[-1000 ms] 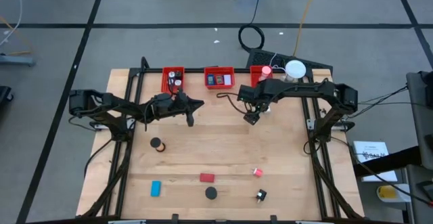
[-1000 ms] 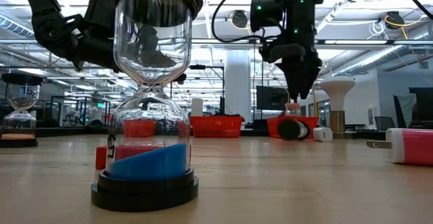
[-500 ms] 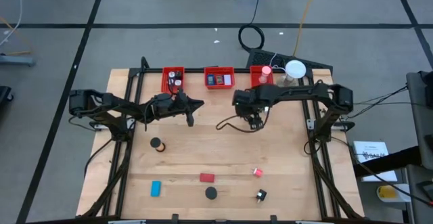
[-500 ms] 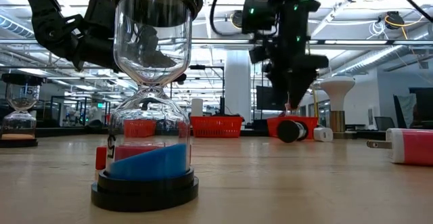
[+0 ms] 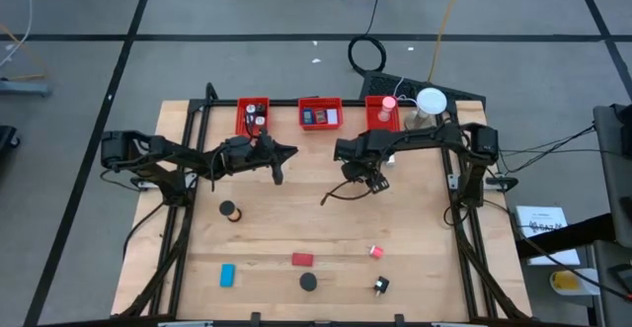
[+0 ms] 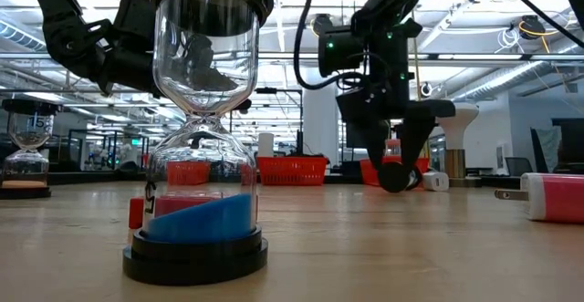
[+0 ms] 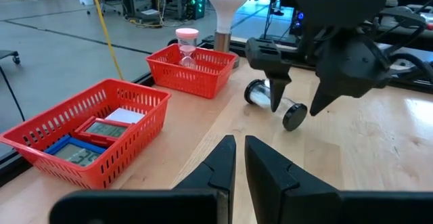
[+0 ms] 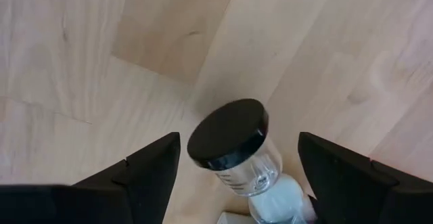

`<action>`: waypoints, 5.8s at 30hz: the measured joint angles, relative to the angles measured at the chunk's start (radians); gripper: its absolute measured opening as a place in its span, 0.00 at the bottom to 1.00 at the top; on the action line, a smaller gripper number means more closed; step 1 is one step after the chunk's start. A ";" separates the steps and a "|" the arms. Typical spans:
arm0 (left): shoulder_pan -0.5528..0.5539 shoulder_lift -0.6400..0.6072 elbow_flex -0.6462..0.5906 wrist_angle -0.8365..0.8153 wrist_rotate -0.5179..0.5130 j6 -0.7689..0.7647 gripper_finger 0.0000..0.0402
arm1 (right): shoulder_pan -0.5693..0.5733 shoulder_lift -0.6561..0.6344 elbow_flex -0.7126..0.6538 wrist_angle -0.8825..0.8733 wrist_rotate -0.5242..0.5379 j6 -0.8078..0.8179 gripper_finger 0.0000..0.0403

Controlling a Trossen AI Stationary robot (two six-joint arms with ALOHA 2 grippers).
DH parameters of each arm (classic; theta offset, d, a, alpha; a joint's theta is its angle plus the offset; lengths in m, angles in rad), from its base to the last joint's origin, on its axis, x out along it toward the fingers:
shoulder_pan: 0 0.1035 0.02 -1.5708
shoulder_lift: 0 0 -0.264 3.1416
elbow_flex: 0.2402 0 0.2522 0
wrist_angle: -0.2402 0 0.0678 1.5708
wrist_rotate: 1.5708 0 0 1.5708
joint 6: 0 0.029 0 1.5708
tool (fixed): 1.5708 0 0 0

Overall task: Pick & Place Office items
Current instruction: Put the white hour glass into the right red bin

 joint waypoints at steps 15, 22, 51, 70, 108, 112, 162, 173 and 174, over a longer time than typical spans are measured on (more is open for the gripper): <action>0.000 0.000 0.000 0.000 0.000 0.000 0.09 | 0.006 0.000 -0.092 0.099 0.049 -0.023 0.53; 0.000 0.000 0.000 0.000 0.000 0.000 0.09 | 0.019 -0.005 -0.092 0.112 0.114 -0.036 0.39; 0.000 0.000 0.000 0.000 0.000 0.000 0.09 | -0.011 -0.069 -0.210 0.182 0.259 -0.263 0.54; 0.000 0.000 0.000 0.000 0.000 0.000 0.09 | 0.052 -0.124 -0.122 0.264 0.169 -0.003 0.49; 0.000 0.000 0.000 0.000 0.000 0.000 0.09 | 0.034 -0.447 -0.775 1.492 0.135 0.911 0.70; 0.000 0.000 0.000 0.000 0.000 0.000 0.09 | 0.023 -0.557 -0.736 1.365 0.158 0.917 0.73; 0.000 0.000 0.000 0.000 0.000 0.000 0.09 | -0.013 0.020 0.277 -0.005 0.000 0.897 0.81; 0.000 0.000 0.000 0.000 0.000 0.000 0.09 | -0.013 0.064 0.276 -0.023 0.001 0.877 0.75; 0.000 0.000 0.000 0.000 0.000 0.000 0.09 | -0.013 0.065 0.276 -0.023 0.001 0.877 0.74</action>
